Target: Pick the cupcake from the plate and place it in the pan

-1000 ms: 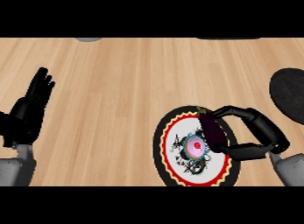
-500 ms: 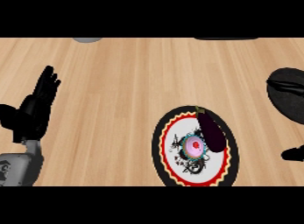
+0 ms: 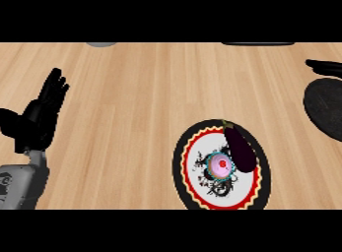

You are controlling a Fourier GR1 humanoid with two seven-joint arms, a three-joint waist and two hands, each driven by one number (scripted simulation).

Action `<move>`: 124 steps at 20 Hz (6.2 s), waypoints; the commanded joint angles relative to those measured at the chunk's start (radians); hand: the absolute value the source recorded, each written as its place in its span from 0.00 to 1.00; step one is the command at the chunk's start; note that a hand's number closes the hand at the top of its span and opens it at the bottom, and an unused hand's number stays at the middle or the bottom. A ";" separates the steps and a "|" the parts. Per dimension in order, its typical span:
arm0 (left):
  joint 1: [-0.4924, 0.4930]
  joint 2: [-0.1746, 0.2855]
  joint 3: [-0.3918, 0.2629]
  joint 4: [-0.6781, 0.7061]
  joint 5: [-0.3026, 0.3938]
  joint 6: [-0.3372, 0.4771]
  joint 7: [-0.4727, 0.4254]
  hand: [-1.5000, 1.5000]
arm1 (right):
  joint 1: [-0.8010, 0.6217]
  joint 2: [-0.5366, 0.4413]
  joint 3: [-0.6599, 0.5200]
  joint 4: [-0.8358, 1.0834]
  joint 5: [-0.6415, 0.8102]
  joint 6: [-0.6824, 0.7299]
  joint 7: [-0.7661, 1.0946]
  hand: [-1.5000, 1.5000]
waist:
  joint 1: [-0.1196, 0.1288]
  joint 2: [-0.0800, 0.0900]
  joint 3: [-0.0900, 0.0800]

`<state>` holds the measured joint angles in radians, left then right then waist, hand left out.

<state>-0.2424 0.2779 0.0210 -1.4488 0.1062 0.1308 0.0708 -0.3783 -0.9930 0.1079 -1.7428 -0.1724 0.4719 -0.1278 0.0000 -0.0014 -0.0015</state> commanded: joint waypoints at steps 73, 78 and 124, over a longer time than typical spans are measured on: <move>0.002 -0.101 0.085 -0.024 -0.107 -0.083 0.025 0.50 | 0.006 0.743 0.374 0.190 1.065 0.283 0.256 0.00 | 0.002 0.002 0.002; 0.024 -0.086 0.099 -0.071 -0.097 -0.097 0.068 0.50 | 0.067 0.734 0.375 0.150 1.097 0.318 0.230 0.00 | 0.001 0.001 0.002; 0.010 -0.116 0.094 -0.063 -0.120 -0.086 0.040 0.50 | 0.026 0.848 -0.427 -0.072 1.010 -0.407 0.567 1.00 | 0.003 0.003 0.003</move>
<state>-0.2314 0.1737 0.1316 -1.4698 -0.0090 0.0366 0.0803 -0.3296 -0.0869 -0.1530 -1.8970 0.9659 0.1231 0.5305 -0.0021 0.0011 0.0007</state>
